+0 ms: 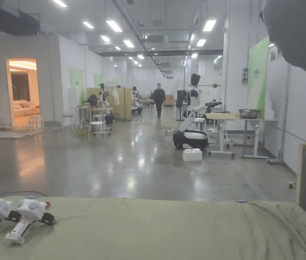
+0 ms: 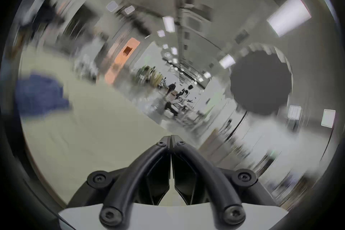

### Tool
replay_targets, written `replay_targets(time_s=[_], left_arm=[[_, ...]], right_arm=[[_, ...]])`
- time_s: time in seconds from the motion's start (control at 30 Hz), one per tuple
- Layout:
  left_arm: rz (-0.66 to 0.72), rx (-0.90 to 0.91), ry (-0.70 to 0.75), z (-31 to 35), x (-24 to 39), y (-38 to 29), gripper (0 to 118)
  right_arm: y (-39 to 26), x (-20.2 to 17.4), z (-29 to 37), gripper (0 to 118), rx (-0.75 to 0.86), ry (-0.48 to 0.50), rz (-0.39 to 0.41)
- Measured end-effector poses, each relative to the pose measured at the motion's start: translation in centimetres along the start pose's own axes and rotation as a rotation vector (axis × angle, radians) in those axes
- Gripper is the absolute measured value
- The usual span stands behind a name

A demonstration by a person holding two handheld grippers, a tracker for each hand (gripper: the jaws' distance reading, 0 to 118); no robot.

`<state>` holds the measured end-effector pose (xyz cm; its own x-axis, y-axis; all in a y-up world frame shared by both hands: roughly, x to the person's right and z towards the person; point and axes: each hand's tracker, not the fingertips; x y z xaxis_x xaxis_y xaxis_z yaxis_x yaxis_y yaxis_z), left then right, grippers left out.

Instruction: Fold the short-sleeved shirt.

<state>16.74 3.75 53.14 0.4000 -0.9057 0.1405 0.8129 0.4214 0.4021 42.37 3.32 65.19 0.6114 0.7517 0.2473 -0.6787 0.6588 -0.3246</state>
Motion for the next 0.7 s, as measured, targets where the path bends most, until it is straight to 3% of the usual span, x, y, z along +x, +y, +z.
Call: replay_targets(time_s=[0.03,0.13,0.2,0.27,0.33,0.4,0.47,0.57,0.6,0.63,0.67,0.7], left_arm=[[-0.104,0.013,-0.047,0.0,1.2,-0.7,0],[-0.328,-0.001,-0.183,0.8,4.6,-2.8,0],[-0.489,0.028,-0.251,2.3,7.0,-4.3,0],[-0.594,0.067,-0.295,3.5,8.6,-5.5,0],[-0.550,0.073,-0.284,3.8,8.5,-6.2,0],[-0.354,0.051,-0.179,3.2,6.8,-5.5,0],[0.012,-0.037,-0.058,1.8,2.9,-4.1,0],[0.785,-0.105,-0.047,0.5,-3.2,-4.5,0],[1.010,-0.065,-0.072,0.3,-4.3,-5.9,0],[1.218,-0.033,-0.106,0.2,-4.7,-7.5,0],[1.375,0.016,-0.145,0.2,-4.5,-9.1,0],[1.433,0.062,-0.133,0.7,-3.8,-10.0,0]], right_arm=[[-0.4,-1.3,-0.2,0,-0.021,-0.013,0.165],[-3.8,-4.5,-0.1,0,0.018,0.070,0.651],[-5.8,-5.8,0.3,0,0.034,0.135,0.843],[-6.8,-6.2,0.9,0,0.047,0.197,0.883],[-6.6,-5.6,1.4,0,0.040,0.149,0.867],[-5.2,-4.1,1.6,0,0.004,0.052,0.706],[-2.9,-1.6,1.6,0,-0.036,0.005,0.289],[-3.2,1.7,0.8,0,-0.055,-0.026,-0.347],[-3.8,2.1,0.6,0,-0.066,-0.028,-0.512],[-4.7,2.2,0.5,0,-0.074,-0.017,-0.656],[-5.6,2.1,0.4,0,-0.059,0.025,-0.750],[-6.5,1.9,0.4,0,-0.043,0.056,-0.795]])
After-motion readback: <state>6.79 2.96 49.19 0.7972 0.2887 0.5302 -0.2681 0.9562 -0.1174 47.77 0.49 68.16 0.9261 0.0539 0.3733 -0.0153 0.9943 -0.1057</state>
